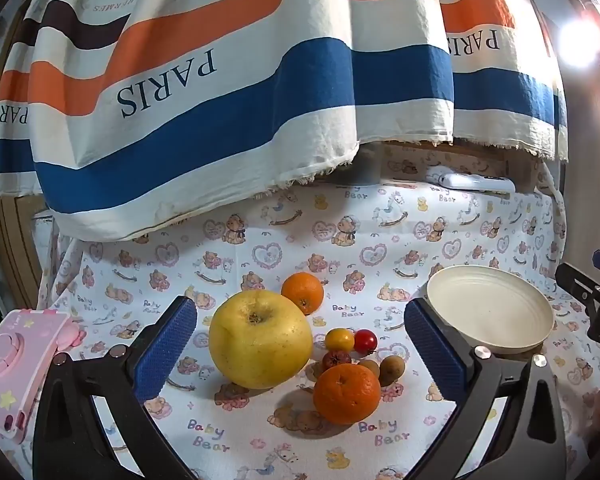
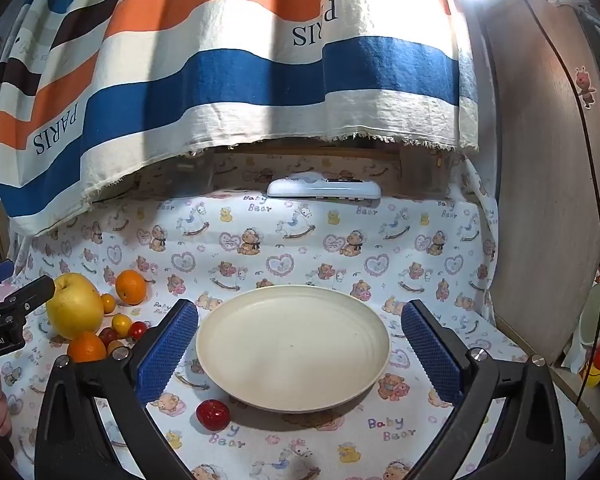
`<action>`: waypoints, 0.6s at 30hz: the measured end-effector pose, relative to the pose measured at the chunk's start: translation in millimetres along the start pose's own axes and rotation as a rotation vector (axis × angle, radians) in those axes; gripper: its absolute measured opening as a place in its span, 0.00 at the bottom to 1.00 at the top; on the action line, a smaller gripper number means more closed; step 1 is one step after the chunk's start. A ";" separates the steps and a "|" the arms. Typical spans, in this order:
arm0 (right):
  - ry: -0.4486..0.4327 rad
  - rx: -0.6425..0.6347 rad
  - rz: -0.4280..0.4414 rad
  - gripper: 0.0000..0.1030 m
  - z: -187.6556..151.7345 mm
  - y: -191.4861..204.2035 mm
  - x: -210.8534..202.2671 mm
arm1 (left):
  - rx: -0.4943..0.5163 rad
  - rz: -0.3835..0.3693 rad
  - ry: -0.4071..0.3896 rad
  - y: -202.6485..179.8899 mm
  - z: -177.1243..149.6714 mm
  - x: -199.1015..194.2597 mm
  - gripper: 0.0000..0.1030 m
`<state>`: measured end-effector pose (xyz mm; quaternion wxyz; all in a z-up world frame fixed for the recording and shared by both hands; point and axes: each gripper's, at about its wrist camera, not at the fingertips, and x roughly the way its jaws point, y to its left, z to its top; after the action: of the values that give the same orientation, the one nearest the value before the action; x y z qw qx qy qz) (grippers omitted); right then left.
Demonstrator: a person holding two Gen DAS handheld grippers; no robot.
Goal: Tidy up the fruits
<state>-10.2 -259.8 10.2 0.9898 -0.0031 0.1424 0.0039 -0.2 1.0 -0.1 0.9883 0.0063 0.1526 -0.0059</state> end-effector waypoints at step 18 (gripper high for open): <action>0.006 0.005 -0.004 1.00 0.0 -1.1 -0.9 | -0.005 -0.007 0.026 0.0 -2.3 2.8 1.00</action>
<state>-11.0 -260.9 10.5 0.9894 -0.0008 0.1455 0.0016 1.8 1.0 -3.2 0.9862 0.0035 0.1652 -0.0086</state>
